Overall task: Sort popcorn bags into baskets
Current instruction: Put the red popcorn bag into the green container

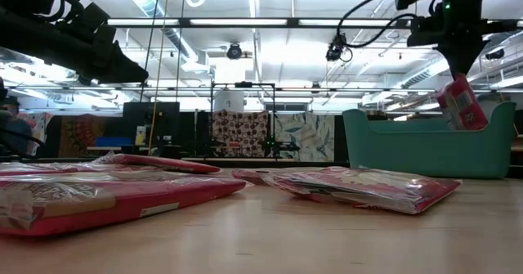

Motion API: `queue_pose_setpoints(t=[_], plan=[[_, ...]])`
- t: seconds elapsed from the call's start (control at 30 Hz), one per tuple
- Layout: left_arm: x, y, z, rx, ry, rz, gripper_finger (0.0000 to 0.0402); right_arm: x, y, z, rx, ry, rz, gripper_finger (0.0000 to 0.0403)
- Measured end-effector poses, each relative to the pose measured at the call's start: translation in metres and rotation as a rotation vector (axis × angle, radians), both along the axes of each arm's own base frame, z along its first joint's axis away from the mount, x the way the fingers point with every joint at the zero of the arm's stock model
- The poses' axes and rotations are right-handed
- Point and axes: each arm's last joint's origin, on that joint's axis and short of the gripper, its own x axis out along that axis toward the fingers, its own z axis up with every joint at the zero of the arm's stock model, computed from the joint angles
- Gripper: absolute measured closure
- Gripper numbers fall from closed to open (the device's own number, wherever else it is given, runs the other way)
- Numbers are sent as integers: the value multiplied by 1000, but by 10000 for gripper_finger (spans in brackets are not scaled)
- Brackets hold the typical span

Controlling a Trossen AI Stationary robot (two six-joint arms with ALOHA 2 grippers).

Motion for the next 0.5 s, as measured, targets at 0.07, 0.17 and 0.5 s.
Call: queue_pose_setpoints(t=[0.07,0.17,0.5], plan=[[0,0,0,-1,0,0,272,2,-1,-6,12,1,4,399],[0,0,0,-12,-11,2,272,4,-1,-13,30,5,11,398],[0,0,0,-14,-13,3,272,28,-10,-27,-24,-155,134,395]])
